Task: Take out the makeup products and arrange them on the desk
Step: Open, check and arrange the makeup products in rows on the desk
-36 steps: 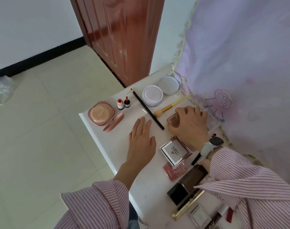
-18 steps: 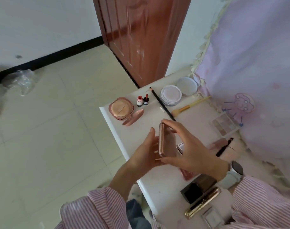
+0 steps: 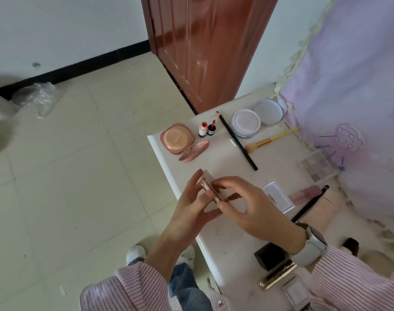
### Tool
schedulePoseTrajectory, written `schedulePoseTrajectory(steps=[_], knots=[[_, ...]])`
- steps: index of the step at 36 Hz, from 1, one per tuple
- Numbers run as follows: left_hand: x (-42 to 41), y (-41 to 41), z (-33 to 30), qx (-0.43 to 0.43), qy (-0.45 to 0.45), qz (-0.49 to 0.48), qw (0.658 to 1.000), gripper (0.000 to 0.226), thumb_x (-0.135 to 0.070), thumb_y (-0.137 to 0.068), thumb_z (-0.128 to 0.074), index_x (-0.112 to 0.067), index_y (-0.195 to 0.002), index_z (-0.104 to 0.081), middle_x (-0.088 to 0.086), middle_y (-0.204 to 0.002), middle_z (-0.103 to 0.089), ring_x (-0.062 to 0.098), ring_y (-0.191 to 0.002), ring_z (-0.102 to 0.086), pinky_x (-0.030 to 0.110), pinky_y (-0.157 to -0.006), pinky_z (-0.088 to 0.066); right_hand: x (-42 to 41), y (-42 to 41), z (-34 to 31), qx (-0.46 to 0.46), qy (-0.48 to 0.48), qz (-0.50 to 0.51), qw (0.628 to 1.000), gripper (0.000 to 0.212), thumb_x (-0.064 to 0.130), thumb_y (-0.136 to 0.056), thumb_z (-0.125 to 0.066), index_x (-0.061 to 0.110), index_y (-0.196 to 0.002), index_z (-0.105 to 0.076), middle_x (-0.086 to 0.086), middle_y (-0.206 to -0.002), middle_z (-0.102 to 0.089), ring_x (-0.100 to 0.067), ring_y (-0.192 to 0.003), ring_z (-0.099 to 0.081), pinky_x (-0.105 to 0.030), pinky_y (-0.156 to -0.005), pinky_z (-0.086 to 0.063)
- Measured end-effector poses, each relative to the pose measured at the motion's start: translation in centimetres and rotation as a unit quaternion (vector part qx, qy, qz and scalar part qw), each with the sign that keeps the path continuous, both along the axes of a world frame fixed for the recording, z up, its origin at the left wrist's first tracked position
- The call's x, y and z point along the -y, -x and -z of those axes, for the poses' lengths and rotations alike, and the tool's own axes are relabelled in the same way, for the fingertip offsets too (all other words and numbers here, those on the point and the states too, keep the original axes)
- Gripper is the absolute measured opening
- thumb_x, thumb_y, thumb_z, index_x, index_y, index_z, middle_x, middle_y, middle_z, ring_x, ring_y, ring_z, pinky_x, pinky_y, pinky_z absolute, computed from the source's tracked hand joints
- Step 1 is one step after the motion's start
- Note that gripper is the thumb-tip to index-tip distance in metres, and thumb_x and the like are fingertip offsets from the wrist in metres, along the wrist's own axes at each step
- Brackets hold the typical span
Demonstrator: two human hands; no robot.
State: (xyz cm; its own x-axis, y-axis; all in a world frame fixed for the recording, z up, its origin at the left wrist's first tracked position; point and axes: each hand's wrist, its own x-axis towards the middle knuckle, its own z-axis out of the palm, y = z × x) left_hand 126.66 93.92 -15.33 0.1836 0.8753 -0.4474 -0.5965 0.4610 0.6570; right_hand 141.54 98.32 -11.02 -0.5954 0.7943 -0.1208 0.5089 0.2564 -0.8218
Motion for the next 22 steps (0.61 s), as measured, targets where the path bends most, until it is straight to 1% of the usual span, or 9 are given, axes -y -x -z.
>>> schedulePoseTrajectory(steps=[1,3,7,9,12,15,17,20,22], knots=[[0.1,0.0,0.1,-0.005,-0.001,-0.007,1.000,0.079,-0.029,-0.077,-0.074,-0.019,-0.142,-0.031,0.028,-0.133,-0.038,0.036,-0.111,-0.056,0.057,-0.093,-0.045,-0.1,0.0,0.0,-0.012,0.019,0.005,1.000,0.037,0.032,-0.083,-0.053,0.019,-0.118,-0.057,0.012,-0.113,-0.059,-0.006,-0.107,-0.056,-0.024,-0.086,-0.049],[0.2,0.1,0.2,-0.014,-0.011,-0.012,1.000,0.090,-0.034,-0.067,-0.081,-0.029,-0.142,-0.031,0.020,-0.137,-0.042,0.036,-0.115,-0.055,0.056,-0.093,-0.046,-0.3,-0.1,0.0,-0.020,0.062,0.015,0.998,0.036,0.031,-0.082,-0.056,0.021,-0.116,-0.057,0.013,-0.112,-0.058,-0.005,-0.107,-0.056,-0.024,-0.086,-0.050],[0.1,0.1,-0.2,0.009,-0.001,0.003,1.000,0.093,-0.042,-0.063,-0.081,-0.032,-0.141,-0.031,0.018,-0.132,-0.050,0.036,-0.113,-0.057,0.049,-0.085,-0.051,-0.7,-0.6,-0.1,0.005,0.101,0.016,0.995,0.040,0.039,-0.080,-0.058,0.025,-0.117,-0.055,0.016,-0.112,-0.056,-0.003,-0.108,-0.054,-0.025,-0.089,-0.050],[0.1,0.1,-0.3,0.005,0.011,0.009,1.000,0.080,-0.047,-0.071,-0.072,-0.028,-0.139,-0.035,0.025,-0.125,-0.052,0.040,-0.111,-0.057,0.051,-0.084,-0.051,-0.7,-0.8,-0.4,0.004,0.076,-0.008,0.997,0.042,0.043,-0.080,-0.055,0.028,-0.119,-0.054,0.019,-0.114,-0.054,-0.001,-0.110,-0.052,-0.018,-0.090,-0.046],[0.0,0.1,-0.5,-0.007,0.026,0.022,0.999,0.063,-0.057,-0.084,-0.046,-0.008,-0.124,-0.047,0.030,-0.111,-0.053,0.042,-0.099,-0.057,0.051,-0.083,-0.050,-0.5,-1.2,-0.8,0.002,0.053,-0.058,0.997,0.046,0.042,-0.082,-0.054,0.029,-0.126,-0.051,0.017,-0.122,-0.051,-0.002,-0.117,-0.047,-0.012,-0.095,-0.038],[0.0,0.1,-0.8,0.043,0.079,-0.001,0.996,0.060,-0.060,-0.084,-0.039,-0.013,-0.120,-0.049,0.020,-0.100,-0.059,0.036,-0.089,-0.058,0.044,-0.075,-0.051,-0.4,-1.3,-0.5,0.038,-0.010,-0.076,0.996,0.045,0.042,-0.082,-0.054,0.025,-0.124,-0.056,0.015,-0.122,-0.051,-0.002,-0.116,-0.047,-0.026,-0.098,-0.041],[0.0,0.0,-0.8,0.069,0.105,-0.009,0.992,0.062,-0.061,-0.080,-0.043,-0.012,-0.118,-0.050,0.019,-0.099,-0.057,0.036,-0.088,-0.056,0.044,-0.075,-0.052,-0.3,-1.2,-0.3,0.054,-0.057,-0.070,0.994,0.041,0.042,-0.083,-0.053,0.021,-0.117,-0.062,0.014,-0.115,-0.055,-0.002,-0.110,-0.048,-0.036,-0.093,-0.044],[0.1,-0.3,-0.8,0.085,0.133,-0.001,0.987,0.067,-0.064,-0.081,-0.043,-0.007,-0.116,-0.050,0.020,-0.099,-0.058,0.033,-0.086,-0.063,0.042,-0.074,-0.054,-0.2,-0.9,-0.4,0.073,-0.093,-0.072,0.990,0.037,0.041,-0.083,-0.052,0.018,-0.109,-0.066,0.010,-0.108,-0.061,-0.005,-0.104,-0.053,-0.037,-0.087,-0.045],[0.3,-0.4,-0.8,0.093,0.140,-0.007,0.986,0.065,-0.061,-0.079,-0.041,-0.007,-0.114,-0.050,0.018,-0.099,-0.059,0.031,-0.086,-0.065,0.042,-0.073,-0.055,-0.2,-0.7,-0.6,0.071,-0.076,-0.070,0.992,0.037,0.039,-0.083,-0.051,0.018,-0.108,-0.066,0.009,-0.105,-0.063,-0.005,-0.100,-0.056,-0.035,-0.086,-0.046]])
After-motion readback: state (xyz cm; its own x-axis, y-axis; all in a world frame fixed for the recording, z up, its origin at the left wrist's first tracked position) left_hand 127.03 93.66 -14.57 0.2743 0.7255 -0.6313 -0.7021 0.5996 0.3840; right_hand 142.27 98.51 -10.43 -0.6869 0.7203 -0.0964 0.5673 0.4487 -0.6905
